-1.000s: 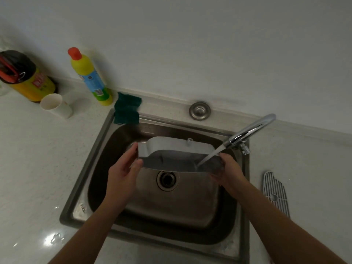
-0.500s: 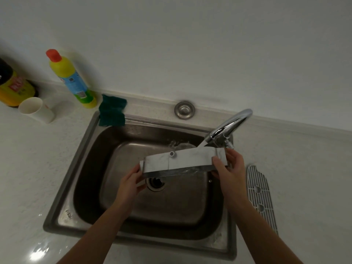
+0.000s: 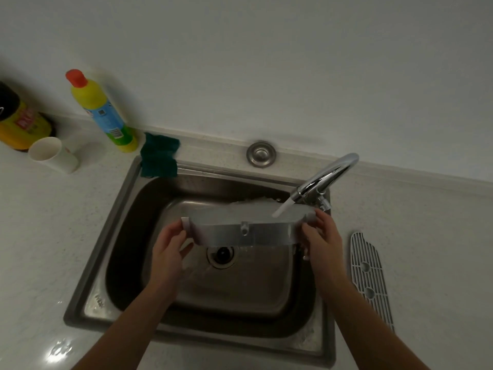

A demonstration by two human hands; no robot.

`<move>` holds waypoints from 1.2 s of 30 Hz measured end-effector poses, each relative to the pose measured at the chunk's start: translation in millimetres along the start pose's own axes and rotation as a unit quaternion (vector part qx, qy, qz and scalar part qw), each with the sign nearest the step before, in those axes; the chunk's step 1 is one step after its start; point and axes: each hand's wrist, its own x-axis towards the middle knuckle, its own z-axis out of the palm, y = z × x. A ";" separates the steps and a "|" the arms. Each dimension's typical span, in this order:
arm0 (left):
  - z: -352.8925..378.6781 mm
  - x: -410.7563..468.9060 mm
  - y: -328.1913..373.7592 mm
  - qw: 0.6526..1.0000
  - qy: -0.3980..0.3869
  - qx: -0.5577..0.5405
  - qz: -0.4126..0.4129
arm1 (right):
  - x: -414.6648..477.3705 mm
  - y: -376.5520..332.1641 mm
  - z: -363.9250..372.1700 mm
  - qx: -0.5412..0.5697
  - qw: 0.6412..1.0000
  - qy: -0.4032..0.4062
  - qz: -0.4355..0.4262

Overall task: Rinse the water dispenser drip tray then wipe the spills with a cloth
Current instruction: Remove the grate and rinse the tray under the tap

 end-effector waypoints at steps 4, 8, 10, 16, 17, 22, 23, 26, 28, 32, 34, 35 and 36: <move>9.0 1.6 -18.1 0.998 0.028 0.001 -0.062 | -4.6 -13.9 9.3 -0.041 0.996 0.011 -0.077; 18.9 4.2 -27.7 0.993 0.030 -0.030 -0.107 | -7.2 -17.6 10.8 -0.094 0.989 0.025 -0.108; 19.4 5.1 -26.8 0.993 0.036 -0.045 -0.107 | -7.5 -14.2 9.3 -0.101 0.989 0.034 -0.104; 12.7 -5.2 10.5 0.998 0.047 0.026 0.017 | 2.3 11.6 0.3 -0.015 0.998 0.061 0.029; 12.8 -9.4 19.7 0.996 0.046 0.050 0.054 | 5.1 16.4 1.0 0.021 0.995 0.069 0.071; 17.4 -30.5 47.8 0.977 -0.011 0.091 0.191 | 15.7 34.3 8.9 0.089 0.973 0.101 0.186; 17.5 -33.2 49.3 0.976 -0.013 0.075 0.204 | 18.2 36.8 9.3 0.077 0.975 0.105 0.180; 10.7 -33.7 48.0 0.990 0.013 -0.004 0.143 | 22.9 33.6 9.8 0.066 0.982 0.102 0.145; 2.6 -29.1 44.2 0.997 -0.024 -0.067 0.023 | 25.3 26.6 10.2 0.072 0.987 0.095 0.110; -9.1 -19.5 28.3 0.977 -0.104 -0.121 -0.143 | 24.9 5.9 11.2 0.047 0.996 0.080 0.011; -17.4 -14.6 22.5 0.972 -0.104 -0.114 -0.175 | 22.4 -3.5 7.8 0.016 0.997 0.069 -0.040; -22.0 -12.4 21.2 0.969 -0.115 -0.109 -0.188 | 20.5 -6.8 5.7 -0.003 0.996 0.057 -0.068; -25.5 -10.7 21.1 0.966 -0.130 -0.099 -0.201 | 18.4 -8.9 4.0 -0.017 0.995 0.040 -0.095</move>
